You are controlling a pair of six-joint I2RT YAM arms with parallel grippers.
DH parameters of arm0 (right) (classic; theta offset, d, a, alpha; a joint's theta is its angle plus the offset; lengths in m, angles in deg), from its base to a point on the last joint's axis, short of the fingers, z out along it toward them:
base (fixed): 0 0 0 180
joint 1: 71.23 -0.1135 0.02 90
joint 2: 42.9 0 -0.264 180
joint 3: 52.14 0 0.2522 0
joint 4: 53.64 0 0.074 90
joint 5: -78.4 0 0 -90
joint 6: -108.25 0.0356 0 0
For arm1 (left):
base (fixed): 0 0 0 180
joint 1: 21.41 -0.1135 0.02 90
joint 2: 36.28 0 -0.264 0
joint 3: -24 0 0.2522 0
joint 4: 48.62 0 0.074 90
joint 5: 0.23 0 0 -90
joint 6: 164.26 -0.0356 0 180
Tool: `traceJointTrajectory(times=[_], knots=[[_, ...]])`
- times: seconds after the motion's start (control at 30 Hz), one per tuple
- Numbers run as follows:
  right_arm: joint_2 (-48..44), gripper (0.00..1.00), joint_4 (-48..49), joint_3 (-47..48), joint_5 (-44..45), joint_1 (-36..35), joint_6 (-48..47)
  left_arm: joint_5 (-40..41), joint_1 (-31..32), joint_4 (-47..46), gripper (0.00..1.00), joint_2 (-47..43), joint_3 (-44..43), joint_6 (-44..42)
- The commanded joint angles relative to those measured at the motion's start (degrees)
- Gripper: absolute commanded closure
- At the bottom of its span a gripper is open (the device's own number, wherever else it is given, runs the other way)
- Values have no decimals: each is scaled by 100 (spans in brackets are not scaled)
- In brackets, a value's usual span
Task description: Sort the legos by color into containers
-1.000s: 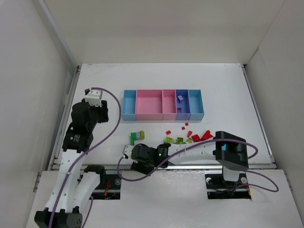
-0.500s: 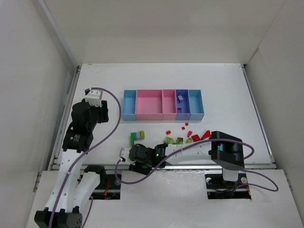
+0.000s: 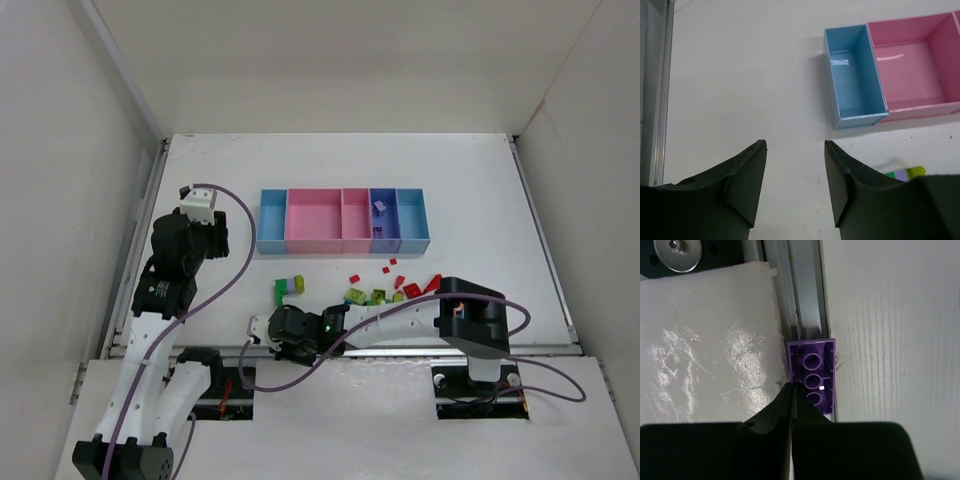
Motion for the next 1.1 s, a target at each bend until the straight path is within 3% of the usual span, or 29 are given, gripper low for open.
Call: traceJointTrajectory(times=[0.0,0.37,0.6,0.77,0.93,0.97,1.07], knots=[[-142,100,163,28,171,-4,7,-35,-13,-126,54,-38,8,-22],[-826,100,111,81,989,-4,393,-35,-13,-126,54,14,8,-22],[-1354,100,-12,28,1278,531,867,-167,-13,-126,54,120,8,-22],[-2205,100,-223,-86,1420,1918,1272,-544,-13,-327,54,330,-53,-388],[-2708,100,-171,-86,806,3851,1343,-2160,83,-118,34,874,-403,-1748],[-2709,100,-171,-86,491,4455,1343,-2328,197,5,30,1024,-492,-2023],[-2314,100,-223,160,-124,5344,1220,-2418,794,541,29,1735,-861,-2944]])
